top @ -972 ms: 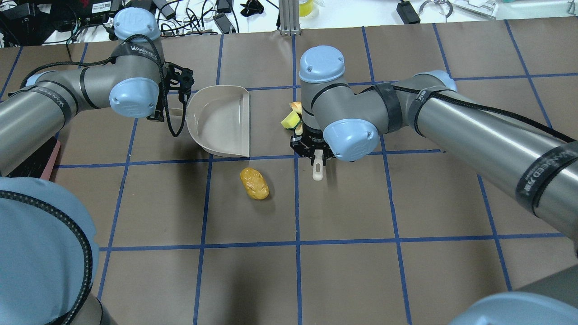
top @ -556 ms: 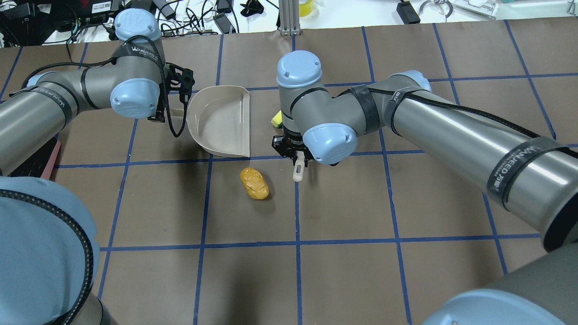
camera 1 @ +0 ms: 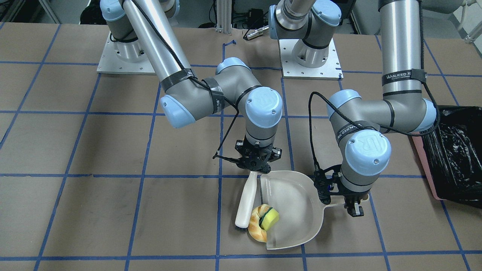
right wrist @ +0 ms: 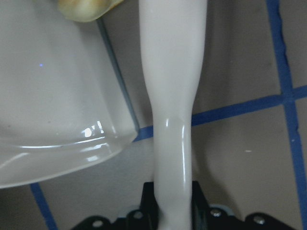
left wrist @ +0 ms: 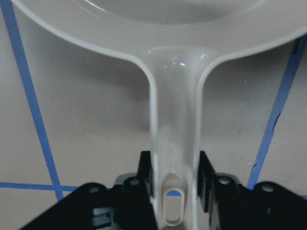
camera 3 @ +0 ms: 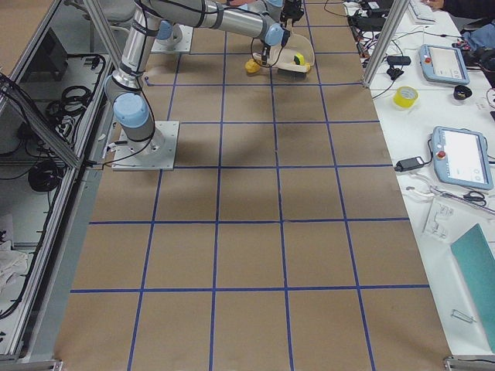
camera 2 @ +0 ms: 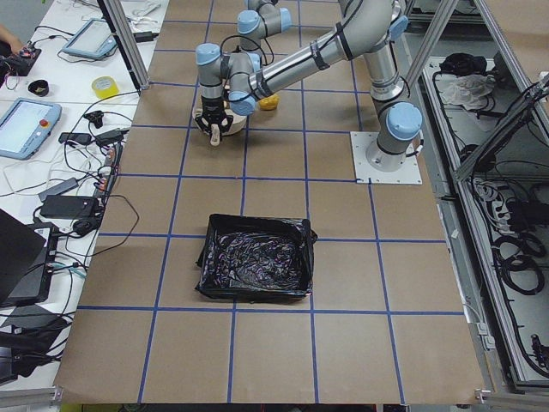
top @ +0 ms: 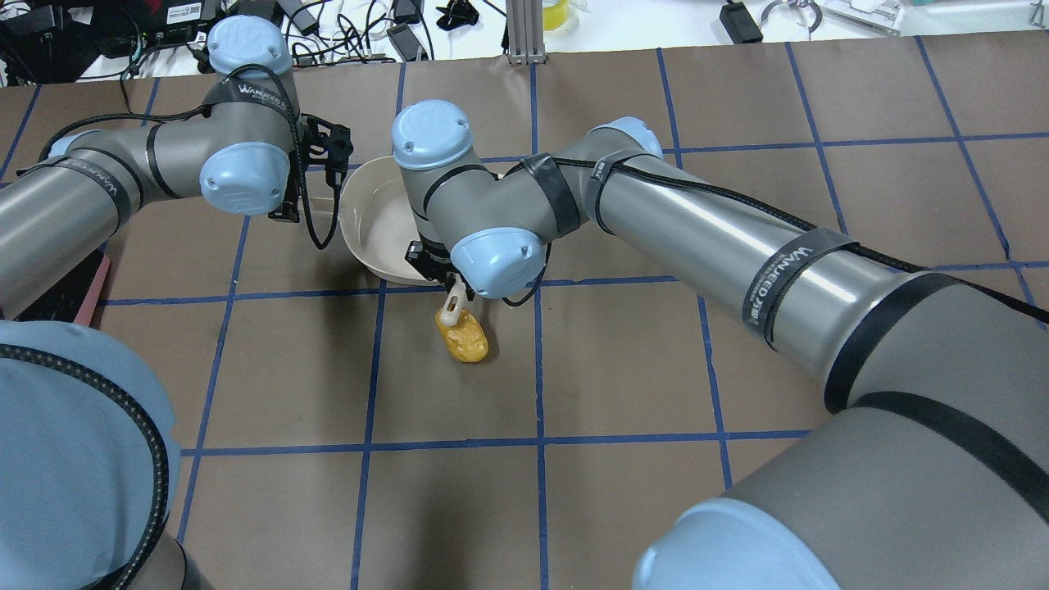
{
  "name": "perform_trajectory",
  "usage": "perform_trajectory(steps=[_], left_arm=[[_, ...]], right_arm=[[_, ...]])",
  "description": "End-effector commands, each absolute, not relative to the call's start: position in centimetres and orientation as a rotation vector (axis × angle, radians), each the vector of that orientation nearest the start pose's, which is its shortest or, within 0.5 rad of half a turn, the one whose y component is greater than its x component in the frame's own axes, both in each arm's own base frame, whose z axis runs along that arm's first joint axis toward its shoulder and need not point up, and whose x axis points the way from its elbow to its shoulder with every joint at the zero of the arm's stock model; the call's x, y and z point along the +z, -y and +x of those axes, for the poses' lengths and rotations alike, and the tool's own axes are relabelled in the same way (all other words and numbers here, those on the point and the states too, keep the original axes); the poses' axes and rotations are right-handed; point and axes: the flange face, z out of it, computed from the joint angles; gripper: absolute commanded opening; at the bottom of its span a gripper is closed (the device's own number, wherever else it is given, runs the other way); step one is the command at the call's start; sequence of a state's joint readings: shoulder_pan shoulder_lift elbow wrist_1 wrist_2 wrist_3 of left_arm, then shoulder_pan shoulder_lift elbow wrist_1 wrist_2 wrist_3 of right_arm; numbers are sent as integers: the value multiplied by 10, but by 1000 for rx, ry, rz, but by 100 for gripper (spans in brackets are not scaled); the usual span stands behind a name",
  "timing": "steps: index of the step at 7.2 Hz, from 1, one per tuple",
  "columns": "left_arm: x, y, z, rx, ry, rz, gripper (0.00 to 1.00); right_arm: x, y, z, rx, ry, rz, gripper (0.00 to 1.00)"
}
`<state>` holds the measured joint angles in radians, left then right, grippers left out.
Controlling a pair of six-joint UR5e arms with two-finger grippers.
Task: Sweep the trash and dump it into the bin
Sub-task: 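Sweep the sponge and crust into the dustpan with the right gripper's brush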
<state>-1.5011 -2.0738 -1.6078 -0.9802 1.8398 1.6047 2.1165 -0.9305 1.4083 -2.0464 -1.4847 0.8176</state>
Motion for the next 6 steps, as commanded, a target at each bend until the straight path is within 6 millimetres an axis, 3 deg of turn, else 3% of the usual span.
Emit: perform_trajectory(steps=[1, 4, 6], left_arm=[[244, 652, -62, 239, -2104, 2014, 0], [244, 652, -62, 239, -2104, 2014, 0], [245, 652, -62, 236, -2105, 2013, 0]], right_arm=[[226, 516, 535, 86, -2993, 476, 0], [242, 486, 577, 94, -2950, 497, 0], [254, 479, 570, 131, -2996, 511, 0]])
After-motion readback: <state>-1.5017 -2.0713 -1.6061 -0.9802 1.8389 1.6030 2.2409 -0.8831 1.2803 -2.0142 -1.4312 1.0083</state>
